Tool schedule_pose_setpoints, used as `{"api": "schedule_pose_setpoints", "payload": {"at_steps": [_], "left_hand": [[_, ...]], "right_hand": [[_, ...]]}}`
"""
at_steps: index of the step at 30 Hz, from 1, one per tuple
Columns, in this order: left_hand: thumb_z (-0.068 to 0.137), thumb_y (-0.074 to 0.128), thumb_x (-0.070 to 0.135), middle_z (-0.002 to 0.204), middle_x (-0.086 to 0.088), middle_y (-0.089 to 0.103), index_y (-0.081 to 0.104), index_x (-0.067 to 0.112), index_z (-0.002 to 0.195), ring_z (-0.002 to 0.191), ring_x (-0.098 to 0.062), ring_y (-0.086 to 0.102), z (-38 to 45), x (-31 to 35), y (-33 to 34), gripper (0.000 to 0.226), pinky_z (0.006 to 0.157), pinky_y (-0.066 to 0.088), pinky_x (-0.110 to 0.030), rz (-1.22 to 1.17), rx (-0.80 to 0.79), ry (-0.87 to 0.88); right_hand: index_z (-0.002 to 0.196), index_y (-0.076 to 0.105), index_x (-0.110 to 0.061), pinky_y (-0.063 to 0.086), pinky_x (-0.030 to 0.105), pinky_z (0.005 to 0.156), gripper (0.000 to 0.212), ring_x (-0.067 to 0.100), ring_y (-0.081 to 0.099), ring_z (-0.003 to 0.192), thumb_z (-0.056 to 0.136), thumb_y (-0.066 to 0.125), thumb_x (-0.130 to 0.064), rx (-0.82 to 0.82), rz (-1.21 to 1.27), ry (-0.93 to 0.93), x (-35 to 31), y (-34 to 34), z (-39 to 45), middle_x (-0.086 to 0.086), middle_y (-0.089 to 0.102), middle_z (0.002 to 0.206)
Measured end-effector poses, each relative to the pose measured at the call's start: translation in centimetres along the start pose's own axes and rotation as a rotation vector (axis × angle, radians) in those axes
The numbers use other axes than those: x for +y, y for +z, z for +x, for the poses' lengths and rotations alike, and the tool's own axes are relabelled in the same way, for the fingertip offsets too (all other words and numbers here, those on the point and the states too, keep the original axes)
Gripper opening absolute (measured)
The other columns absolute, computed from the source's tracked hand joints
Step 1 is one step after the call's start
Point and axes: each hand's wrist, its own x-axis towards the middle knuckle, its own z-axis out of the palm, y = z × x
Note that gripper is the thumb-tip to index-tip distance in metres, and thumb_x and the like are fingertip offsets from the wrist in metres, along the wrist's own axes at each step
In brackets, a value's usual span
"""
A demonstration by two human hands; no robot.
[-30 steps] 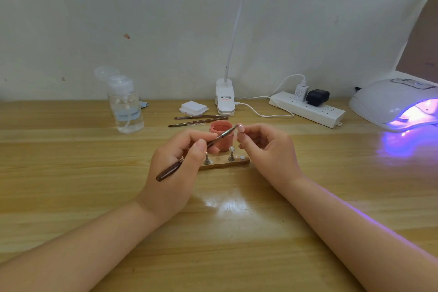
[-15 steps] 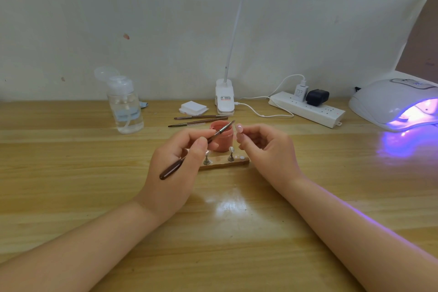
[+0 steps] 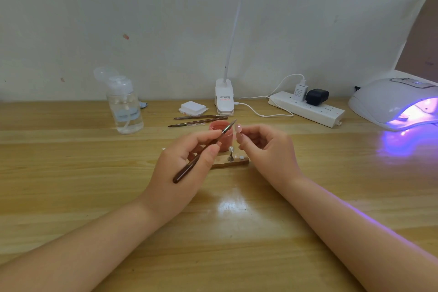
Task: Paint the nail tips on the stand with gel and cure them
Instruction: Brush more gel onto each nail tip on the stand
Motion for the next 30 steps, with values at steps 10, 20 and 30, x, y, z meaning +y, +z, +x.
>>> {"api": "schedule_pose_setpoints", "payload": {"at_steps": [10,20,30], "left_hand": [[0.092,0.05,0.03,0.095,0.024,0.069,0.064,0.028,0.107,0.089,-0.004,0.065,-0.28,0.46,0.03,0.021,0.076,0.047,-0.013,0.095,0.015,0.074],[0.09,0.047,0.031,0.093,0.009,0.072,0.068,0.024,0.101,0.09,-0.015,0.069,-0.5,-0.1,-0.11,0.025,0.079,0.056,-0.032,0.045,0.001,0.047],[0.096,0.048,0.022,0.09,0.011,0.073,0.068,0.027,0.104,0.087,-0.007,0.067,-0.04,-0.31,-0.07,0.021,0.075,0.051,-0.017,0.011,0.08,-0.022]], "right_hand": [[0.09,0.072,-0.022,0.057,0.038,0.076,0.012,0.012,0.069,0.073,0.086,0.07,-0.011,0.006,-0.01,0.01,0.03,-0.06,-0.02,-0.005,0.073,0.078],[0.086,0.069,-0.029,0.057,0.039,0.073,0.021,0.009,0.068,0.07,0.088,0.068,-0.008,-0.02,-0.018,-0.015,0.04,-0.07,0.0,-0.01,0.071,0.072],[0.093,0.072,-0.014,0.056,0.045,0.076,0.007,0.016,0.07,0.075,0.088,0.068,-0.01,-0.029,0.023,-0.014,0.33,0.07,0.11,-0.002,0.073,0.079]]}}
